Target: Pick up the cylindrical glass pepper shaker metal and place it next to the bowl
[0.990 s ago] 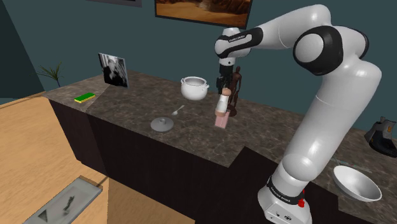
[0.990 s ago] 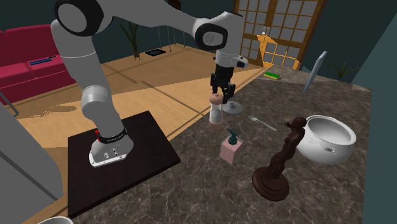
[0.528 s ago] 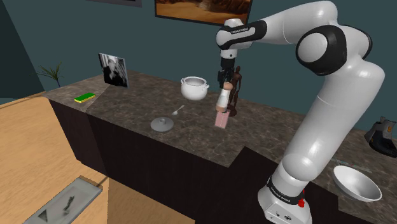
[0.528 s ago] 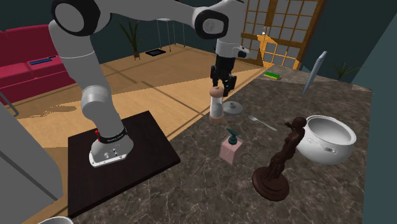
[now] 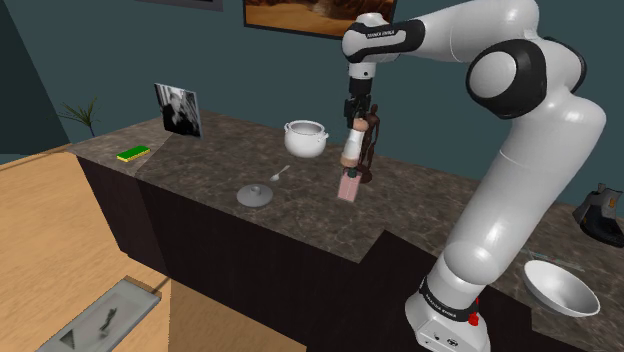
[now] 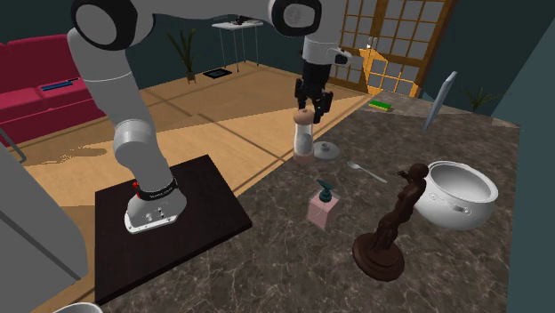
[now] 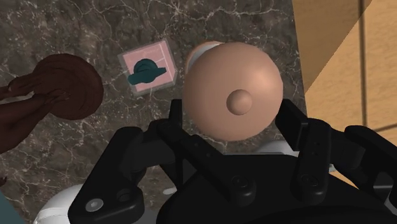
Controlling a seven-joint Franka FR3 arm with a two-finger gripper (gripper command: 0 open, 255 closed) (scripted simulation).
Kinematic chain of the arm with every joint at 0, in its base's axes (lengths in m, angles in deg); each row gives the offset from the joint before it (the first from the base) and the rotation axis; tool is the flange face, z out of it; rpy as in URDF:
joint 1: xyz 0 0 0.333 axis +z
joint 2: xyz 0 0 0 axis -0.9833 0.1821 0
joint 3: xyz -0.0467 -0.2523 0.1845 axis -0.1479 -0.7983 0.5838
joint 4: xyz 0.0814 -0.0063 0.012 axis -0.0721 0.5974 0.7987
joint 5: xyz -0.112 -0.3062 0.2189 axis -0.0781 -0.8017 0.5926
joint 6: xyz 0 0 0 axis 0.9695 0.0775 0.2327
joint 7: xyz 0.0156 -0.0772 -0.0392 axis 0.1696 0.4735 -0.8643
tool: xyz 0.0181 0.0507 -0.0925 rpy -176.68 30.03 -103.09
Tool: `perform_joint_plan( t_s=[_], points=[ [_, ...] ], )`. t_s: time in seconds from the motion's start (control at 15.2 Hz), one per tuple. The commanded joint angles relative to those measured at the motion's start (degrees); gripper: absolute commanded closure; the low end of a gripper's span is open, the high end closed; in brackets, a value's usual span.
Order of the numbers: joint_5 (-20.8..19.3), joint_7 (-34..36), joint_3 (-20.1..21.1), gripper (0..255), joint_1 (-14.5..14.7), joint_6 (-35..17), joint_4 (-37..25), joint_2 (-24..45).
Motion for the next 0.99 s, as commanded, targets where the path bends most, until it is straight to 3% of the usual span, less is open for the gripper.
perform_joint_plan(
  t_s=[0.0, 0.07, 0.92],
  points=[
    [0.02, -0.06, -0.01, 255, -0.01, 1.68, -1.7, 0.03],
    [0.03, -0.08, -0.01, 255, -0.01, 2.11, -2.16, 0.06],
    [-9.87, -4.56, -2.76, 255, -5.29, 1.78, 21.54, -25.08]
  ],
)
